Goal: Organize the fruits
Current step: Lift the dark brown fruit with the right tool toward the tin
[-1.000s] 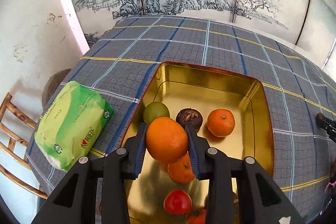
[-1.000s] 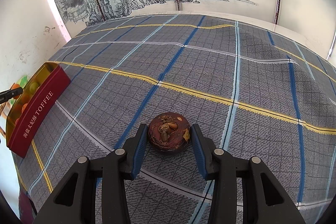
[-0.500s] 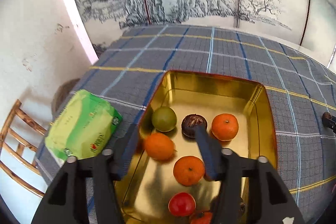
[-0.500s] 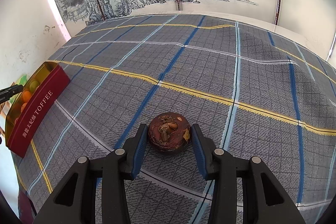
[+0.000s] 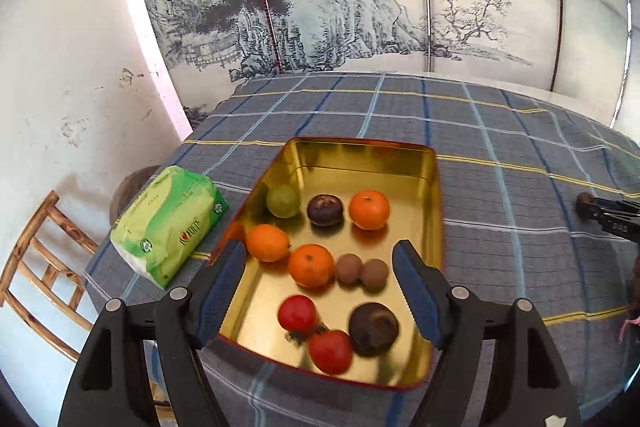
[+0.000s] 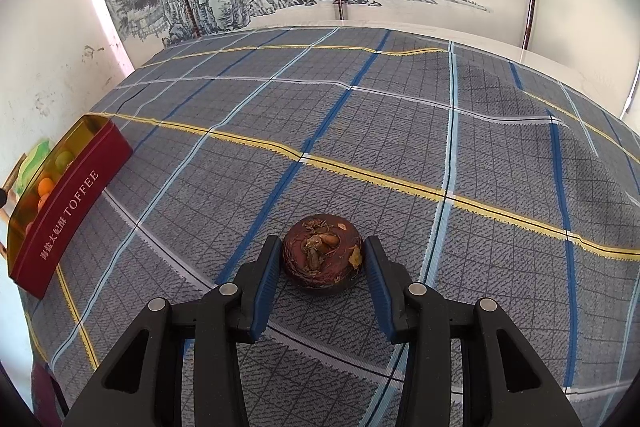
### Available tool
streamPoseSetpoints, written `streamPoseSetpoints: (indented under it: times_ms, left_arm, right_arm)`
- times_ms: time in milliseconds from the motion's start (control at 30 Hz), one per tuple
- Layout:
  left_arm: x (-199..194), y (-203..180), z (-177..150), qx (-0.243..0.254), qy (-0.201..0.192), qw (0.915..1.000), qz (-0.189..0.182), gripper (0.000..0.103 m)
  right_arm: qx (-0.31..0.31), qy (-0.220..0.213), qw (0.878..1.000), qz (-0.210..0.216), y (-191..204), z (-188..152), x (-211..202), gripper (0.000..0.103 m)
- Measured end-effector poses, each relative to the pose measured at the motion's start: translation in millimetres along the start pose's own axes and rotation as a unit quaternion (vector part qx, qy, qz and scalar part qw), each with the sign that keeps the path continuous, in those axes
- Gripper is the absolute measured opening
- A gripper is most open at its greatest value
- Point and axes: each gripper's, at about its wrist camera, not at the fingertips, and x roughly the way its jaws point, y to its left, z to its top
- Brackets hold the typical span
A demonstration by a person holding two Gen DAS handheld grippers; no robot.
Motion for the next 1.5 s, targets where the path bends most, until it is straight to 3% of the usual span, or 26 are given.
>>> streamPoseSetpoints:
  times_ms: [233, 767, 1500]
  left_arm:
    - [-19, -5, -5, -0.005, -0.01, 0.9999, -0.001, 0.082]
    - [-38, 2, -24, 0.004, -0.021, 0.9997, 0.013, 0.09]
    - [-26, 27, -47, -0.031, 0.004, 0.9995, 0.01, 0.09]
  right_arm:
    - [-0.002, 0.001, 1.0, -0.002, 1, 0, 0, 0.043]
    - [-0.026, 0.005, 0.999, -0.03, 8, -1, 2, 0.043]
    - [-0.041, 0.008, 0.998, -0.047, 14, -1, 2, 0.044]
